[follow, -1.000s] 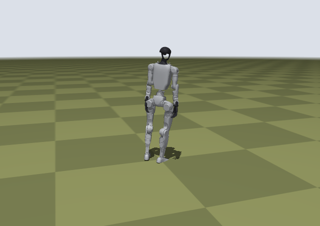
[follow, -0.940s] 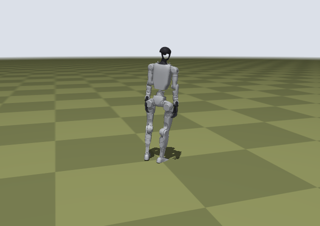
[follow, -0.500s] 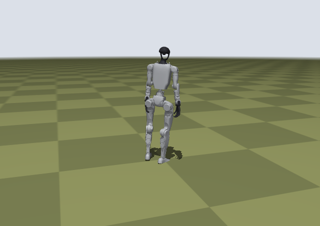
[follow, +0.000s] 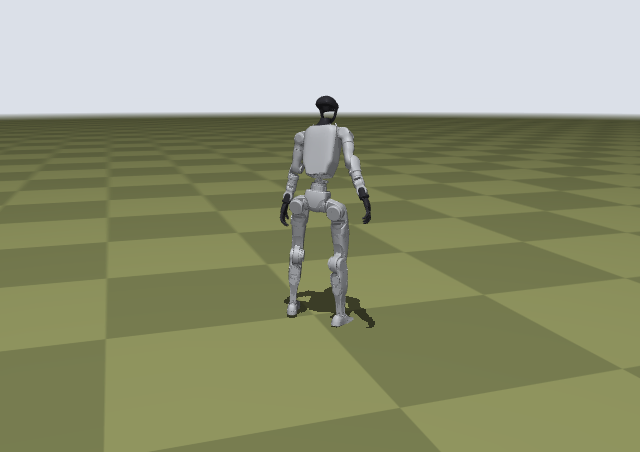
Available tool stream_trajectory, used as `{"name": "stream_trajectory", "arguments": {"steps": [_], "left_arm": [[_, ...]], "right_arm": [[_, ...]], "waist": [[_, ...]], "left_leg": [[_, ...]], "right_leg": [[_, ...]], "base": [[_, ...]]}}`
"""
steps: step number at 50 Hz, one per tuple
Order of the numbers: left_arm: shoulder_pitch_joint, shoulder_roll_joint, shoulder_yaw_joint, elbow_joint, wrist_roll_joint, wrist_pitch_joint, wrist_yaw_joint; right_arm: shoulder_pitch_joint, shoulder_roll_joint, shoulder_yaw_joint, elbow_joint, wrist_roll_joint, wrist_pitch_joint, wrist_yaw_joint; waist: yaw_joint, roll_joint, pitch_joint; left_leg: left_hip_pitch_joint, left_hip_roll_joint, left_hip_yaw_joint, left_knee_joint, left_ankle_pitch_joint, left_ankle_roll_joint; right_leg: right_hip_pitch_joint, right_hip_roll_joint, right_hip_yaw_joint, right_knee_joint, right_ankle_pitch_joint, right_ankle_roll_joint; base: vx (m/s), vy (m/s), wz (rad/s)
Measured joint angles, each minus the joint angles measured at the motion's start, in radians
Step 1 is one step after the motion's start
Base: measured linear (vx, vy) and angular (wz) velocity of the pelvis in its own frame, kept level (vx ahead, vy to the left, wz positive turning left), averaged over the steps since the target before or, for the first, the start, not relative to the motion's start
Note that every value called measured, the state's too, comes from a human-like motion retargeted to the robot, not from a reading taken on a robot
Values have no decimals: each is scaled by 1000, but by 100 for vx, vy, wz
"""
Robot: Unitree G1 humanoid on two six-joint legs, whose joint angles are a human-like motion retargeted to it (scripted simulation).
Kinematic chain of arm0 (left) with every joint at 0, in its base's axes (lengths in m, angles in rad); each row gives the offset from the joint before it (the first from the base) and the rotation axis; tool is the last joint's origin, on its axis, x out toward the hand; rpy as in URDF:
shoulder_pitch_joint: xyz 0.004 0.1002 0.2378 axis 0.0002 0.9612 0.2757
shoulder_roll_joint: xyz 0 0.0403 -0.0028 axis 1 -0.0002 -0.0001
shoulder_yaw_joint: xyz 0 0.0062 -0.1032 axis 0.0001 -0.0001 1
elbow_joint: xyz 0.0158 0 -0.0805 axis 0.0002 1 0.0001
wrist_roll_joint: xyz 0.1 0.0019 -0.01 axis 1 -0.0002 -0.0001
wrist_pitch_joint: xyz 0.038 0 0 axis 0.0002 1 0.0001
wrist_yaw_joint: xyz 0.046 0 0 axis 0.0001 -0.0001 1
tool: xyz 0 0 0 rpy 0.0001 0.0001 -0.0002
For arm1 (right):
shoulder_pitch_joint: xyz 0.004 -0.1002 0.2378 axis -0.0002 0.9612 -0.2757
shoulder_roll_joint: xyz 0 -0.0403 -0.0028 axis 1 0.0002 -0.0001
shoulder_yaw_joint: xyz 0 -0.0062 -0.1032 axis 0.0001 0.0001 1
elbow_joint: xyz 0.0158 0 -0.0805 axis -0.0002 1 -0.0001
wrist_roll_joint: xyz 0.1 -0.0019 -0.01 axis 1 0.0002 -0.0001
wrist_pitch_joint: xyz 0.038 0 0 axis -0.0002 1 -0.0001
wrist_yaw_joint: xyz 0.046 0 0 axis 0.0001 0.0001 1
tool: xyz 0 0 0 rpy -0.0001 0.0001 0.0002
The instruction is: Upper body actions
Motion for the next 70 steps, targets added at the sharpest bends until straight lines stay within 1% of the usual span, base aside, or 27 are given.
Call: {"name": "stream_trajectory", "arguments": {"steps": [2,3,5,7,10,13,16,20,22,25,30,32,35,40,43,47,50,55,60,63,65,66,68,70], "left_arm": [[-46,11,-31,-17,-1,9,4],[-74,0,-39,-29,-3,8,19],[-119,-29,-64,-49,-33,-13,47],[-148,-47,-96,-71,-71,-34,36],[-173,-22,-67,-105,-82,-36,2],[-192,7,-43,-131,-58,-44,8],[-233,27,-33,-138,-41,-53,20],[-288,35,-45,-144,-47,-71,4],[-325,31,-66,-153,-55,-82,2],[-363,36,-67,-166,-63,-108,18],[-402,37,-55,-170,-109,-155,39],[-417,63,-44,-167,-125,-156,37],[-421,116,-22,-166,-144,-169,48],[-417,210,22,-163,-148,-202,68],[-424,256,35,-141,-157,-213,52],[-438,285,81,-123,-128,-213,12],[-445,270,104,-109,-113,-224,-21],[-409,221,147,-125,-151,-222,-143],[-300,181,244,-156,-278,-218,-103],[-179,162,269,-173,-346,-177,-96],[-70,156,258,-180,-354,-146,-104],[-6,154,231,-179,-357,-137,-98],[124,148,174,-170,-352,-136,-74],[253,139,130,-166,-303,-126,-54]], "right_arm": [[24,-16,-72,22,35,0,-20],[29,-27,-115,36,58,-4,-29],[52,-51,-183,59,103,-21,-52],[72,-78,-236,74,137,-27,-83],[49,-131,-240,93,204,-47,-137],[34,-166,-224,111,268,-68,-150],[37,-187,-221,127,302,-81,-151],[89,-201,-242,145,328,-92,-139],[120,-207,-270,168,380,-102,-161],[151,-220,-289,211,498,-127,-167],[172,-245,-298,262,655,-159,-142],[155,-252,-279,257,674,-171,-139],[120,-267,-224,247,674,-181,-158],[28,-277,-111,252,701,-203,-237],[-31,-273,-53,253,712,-211,-247],[-98,-269,14,260,732,-217,-252],[-114,-269,36,266,767,-227,-278],[-108,-277,40,270,800,-251,-334],[-124,-295,25,259,771,-256,-386],[-150,-317,23,246,722,-237,-386],[-175,-334,22,230,669,-211,-390],[-192,-344,26,220,638,-197,-389],[-227,-362,36,197,579,-171,-384],[-255,-379,47,174,531,-148,-374]], "waist": [[-7,3,61],[8,20,93],[46,48,142],[71,68,183],[16,60,235],[-53,46,246],[-111,54,246],[-147,39,246],[-148,41,246],[-185,37,246],[-261,38,246],[-304,22,246],[-395,-33,246],[-537,-119,246],[-607,-172,246],[-671,-243,246],[-683,-266,246],[-663,-256,246],[-630,-217,246],[-595,-177,246],[-566,-146,246],[-551,-130,246],[-514,-97,246],[-464,-57,246]], "left_leg": [[-16,-2,-24,2,18,-6],[-31,12,-22,7,22,-10],[-56,41,1,15,28,-22],[-71,68,42,11,36,-31],[-97,101,106,-8,55,-40],[-161,128,148,-11,71,-50],[-248,158,168,0,81,-54],[-313,169,219,-13,98,-58],[-350,180,251,-13,102,-55],[-402,194,282,-13,104,-54],[-488,225,323,-5,110,-59],[-520,236,348,-4,112,-59],[-545,233,386,-8,117,-60],[-587,236,431,-20,125,-69],[-603,238,453,-28,126,-74],[-612,244,474,-35,129,-78],[-619,248,474,-40,132,-78],[-631,256,453,-44,143,-78],[-612,262,412,-38,146,-67],[-583,257,384,-32,144,-56],[-561,252,364,-28,141,-49],[-548,247,355,-26,139,-46],[-523,237,336,-22,136,-41],[-503,223,315,-15,133,-38]], "right_leg": [[5,-4,-27,-25,28,-3],[-9,4,-22,-31,41,-2],[-55,23,12,-33,67,-7],[-106,42,55,-30,92,-10],[-180,71,90,-32,125,-11],[-277,100,128,-31,154,-20],[-376,130,147,-35,179,-23],[-476,135,149,-47,199,8],[-532,143,154,-48,206,23],[-604,157,158,-53,220,33],[-720,190,177,-58,260,16],[-769,202,188,-59,275,12],[-820,207,217,-60,296,5],[-897,222,244,-63,317,-3],[-933,235,253,-61,320,-3],[-958,254,269,-60,324,-8],[-965,262,269,-64,326,-8],[-962,265,263,-66,318,-5],[-911,259,236,-61,298,-3],[-856,249,216,-58,285,-3],[-814,239,199,-58,275,2],[-790,232,188,-59,269,5],[-744,216,163,-62,255,14],[-701,195,139,-65,239,22]], "base": [[-10,-18,47],[-15,-20,-14],[-19,-9,-71],[-5,-6,-111],[-15,5,-107],[-16,4,-72],[-10,5,-48],[7,0,-58],[4,6,-75],[7,8,-54],[14,9,-48],[16,15,-59],[20,16,-42],[17,13,-33],[11,8,-30],[7,0,-27],[0,-4,-2],[-3,-2,6],[-13,2,24],[-16,6,37],[-20,14,45],[-22,15,48],[-29,22,54],[-25,12,67]]}}
